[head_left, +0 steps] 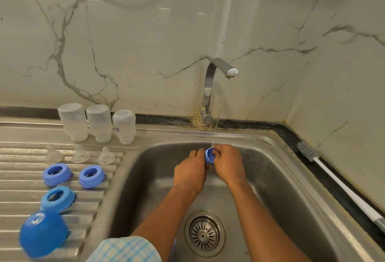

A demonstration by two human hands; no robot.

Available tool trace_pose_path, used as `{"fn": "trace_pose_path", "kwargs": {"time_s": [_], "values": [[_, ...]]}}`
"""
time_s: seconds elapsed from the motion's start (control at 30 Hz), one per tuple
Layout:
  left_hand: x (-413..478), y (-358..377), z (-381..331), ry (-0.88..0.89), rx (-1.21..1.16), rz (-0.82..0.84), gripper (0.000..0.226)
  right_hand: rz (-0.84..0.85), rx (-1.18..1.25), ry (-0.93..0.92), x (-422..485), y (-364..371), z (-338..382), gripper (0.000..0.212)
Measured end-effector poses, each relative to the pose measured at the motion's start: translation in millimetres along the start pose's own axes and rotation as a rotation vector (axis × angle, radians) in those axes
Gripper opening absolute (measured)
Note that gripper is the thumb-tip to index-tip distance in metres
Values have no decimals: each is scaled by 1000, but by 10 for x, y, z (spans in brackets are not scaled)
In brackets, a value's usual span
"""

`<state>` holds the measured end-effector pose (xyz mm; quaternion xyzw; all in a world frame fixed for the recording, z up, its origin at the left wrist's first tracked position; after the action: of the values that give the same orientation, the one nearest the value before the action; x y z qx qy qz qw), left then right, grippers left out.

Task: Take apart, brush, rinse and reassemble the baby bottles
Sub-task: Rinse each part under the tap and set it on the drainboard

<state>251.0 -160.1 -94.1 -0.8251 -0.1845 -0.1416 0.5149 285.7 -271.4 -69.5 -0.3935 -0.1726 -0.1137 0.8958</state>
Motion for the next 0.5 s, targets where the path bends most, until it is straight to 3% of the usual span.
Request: {"fn": "trace_pose_path", "kwargs": {"time_s": [0.13, 0.3, 0.5], "values": [[-41, 27, 69, 30, 57, 15, 49, 156, 13, 2, -39, 127, -12, 20], [-44, 48, 39, 96, 86, 7, 55, 44, -62, -17, -7, 37, -17, 19], [-85, 68, 208, 44, 79, 24, 60, 358, 63, 54, -102, 287, -52, 37]]}}
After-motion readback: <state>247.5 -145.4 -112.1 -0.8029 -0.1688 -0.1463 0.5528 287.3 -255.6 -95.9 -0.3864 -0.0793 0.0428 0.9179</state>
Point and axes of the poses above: each hand's wrist, its own x-axis towards the middle knuckle, its own y-axis out of the palm, z = x × y, the point moved 7 cm from there along x, towards the middle knuckle, and after that the axes turned 11 degrees about -z, right-handed, at the moved point
